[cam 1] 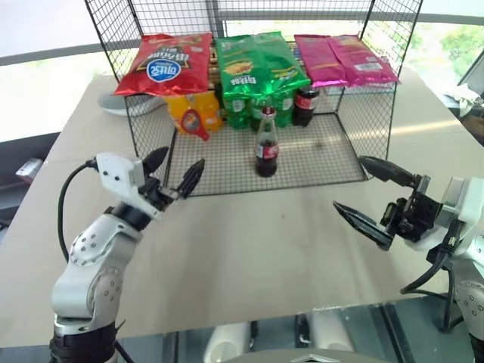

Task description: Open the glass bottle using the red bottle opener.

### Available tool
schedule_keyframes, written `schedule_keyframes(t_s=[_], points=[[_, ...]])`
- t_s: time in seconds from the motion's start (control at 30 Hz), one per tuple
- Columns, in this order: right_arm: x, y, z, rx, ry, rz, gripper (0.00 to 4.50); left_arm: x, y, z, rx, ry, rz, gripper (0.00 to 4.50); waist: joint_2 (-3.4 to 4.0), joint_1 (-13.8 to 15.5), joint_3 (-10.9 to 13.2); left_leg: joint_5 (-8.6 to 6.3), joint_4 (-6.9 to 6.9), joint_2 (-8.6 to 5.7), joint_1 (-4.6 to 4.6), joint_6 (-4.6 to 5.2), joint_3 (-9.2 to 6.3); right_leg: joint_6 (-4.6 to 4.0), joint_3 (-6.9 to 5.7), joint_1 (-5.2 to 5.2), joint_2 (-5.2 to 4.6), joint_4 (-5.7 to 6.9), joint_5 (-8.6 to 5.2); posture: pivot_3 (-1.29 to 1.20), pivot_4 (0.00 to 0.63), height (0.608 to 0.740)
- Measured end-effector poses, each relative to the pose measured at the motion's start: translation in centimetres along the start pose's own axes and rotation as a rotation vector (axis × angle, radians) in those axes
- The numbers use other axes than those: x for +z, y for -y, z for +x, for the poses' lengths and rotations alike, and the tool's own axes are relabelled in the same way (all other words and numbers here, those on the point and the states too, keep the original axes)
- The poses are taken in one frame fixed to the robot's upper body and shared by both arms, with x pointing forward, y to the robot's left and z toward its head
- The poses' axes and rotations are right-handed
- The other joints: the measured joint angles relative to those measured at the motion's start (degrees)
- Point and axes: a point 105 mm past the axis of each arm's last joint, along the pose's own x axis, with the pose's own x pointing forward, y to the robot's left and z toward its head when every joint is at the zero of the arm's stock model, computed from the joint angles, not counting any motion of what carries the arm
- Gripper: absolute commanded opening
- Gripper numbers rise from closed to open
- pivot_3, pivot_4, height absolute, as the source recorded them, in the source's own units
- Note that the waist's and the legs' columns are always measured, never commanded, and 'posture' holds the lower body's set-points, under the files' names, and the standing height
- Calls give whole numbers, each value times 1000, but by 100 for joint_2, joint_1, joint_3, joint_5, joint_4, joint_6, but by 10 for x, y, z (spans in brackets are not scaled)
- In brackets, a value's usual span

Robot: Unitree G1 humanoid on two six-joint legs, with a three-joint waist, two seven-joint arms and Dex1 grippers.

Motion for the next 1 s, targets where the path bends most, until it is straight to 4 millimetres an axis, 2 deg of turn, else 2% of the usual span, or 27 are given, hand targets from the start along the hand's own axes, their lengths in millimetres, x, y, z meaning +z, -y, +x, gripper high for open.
schedule_keyframes(t_s=[0.33, 0.57, 0.67, 0.77, 0.9, 0.97, 1.0], points=[[-9, -1, -5, -38, -33, 0, 4500, 4, -23, 47, 146, -5, 64, 4475, -6, 16, 1, 1, 1, -6, -2, -1, -2, 1, -4, 0, 16, 1, 1, 0, 150, 740], [-12, -2, -9, -71, -45, -6, 4500, -9, -37, 64, 157, -68, 104, 4475, -6, 7, 2, 2, 1, -4, -3, -3, -3, 1, -5, -3, 17, 2, 1, 0, 150, 740], [-15, -2, -11, -87, -51, -4, 4500, -9, -39, 70, 135, -58, 119, 3791, -6, 8, 2, 2, 1, -5, -4, -3, -2, 1, -3, -2, 10, 2, 1, 0, 150, 740], [-15, -2, -12, -97, -53, -13, 4500, -8, -38, 73, 105, -40, 131, 2502, -6, 8, 2, 2, 1, -5, -3, -3, -2, 1, -4, -3, 4, 2, 1, 0, 150, 740], [-16, -1, -14, -117, -57, -13, 4500, -8, -37, 75, 67, -23, 144, 552, -6, 8, 2, 2, 1, -4, -4, -4, -3, 1, -5, -3, -2, 2, 1, 0, 150, 740], [-16, -2, -14, -120, -61, -11, 4500, -7, -37, 77, 52, -15, 150, 29, -6, 7, 2, 2, 1, -4, -3, -4, -3, 1, -5, -3, -2, 3, 1, 0, 150, 740], [-16, -2, -14, -120, -61, -12, 4500, -7, -37, 77, 47, -12, 152, 29, -6, 7, 2, 2, 1, -4, -3, -4, -3, 2, -4, -3, -2, 3, 1, 0, 150, 740]])
